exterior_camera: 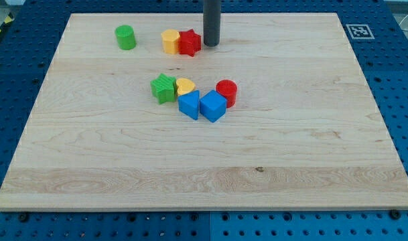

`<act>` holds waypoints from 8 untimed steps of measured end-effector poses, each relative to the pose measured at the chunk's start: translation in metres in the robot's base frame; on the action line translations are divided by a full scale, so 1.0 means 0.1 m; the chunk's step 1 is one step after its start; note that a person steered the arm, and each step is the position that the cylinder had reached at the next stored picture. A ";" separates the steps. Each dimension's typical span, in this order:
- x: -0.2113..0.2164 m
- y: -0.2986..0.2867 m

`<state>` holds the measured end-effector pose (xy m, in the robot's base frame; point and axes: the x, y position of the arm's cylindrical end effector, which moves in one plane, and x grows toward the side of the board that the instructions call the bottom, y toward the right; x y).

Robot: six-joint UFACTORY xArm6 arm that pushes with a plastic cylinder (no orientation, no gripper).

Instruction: Push the red star towards the top center

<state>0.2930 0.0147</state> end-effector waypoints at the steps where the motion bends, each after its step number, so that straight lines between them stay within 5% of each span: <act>1: 0.10 0.00; 6: 0.48 -0.63; 8: 0.31 -0.72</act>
<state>0.3241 -0.0568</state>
